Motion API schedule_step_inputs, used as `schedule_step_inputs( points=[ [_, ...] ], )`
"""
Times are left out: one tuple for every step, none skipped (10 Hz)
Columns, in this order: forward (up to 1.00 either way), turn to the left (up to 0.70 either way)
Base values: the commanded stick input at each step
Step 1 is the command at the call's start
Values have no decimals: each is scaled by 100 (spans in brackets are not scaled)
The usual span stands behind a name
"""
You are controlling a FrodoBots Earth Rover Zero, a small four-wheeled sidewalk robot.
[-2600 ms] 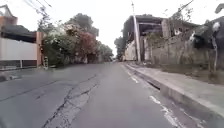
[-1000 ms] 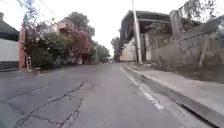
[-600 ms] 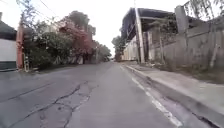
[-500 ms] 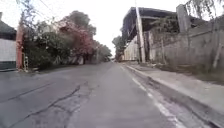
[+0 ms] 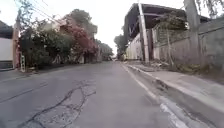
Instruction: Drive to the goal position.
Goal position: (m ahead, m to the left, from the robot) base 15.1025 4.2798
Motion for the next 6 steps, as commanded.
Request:
schedule_step_inputs(
  points=[
    [100, -19],
    [100, 0],
    [100, 0],
    [100, 0],
    [100, 0],
    [100, 0]
  ],
)
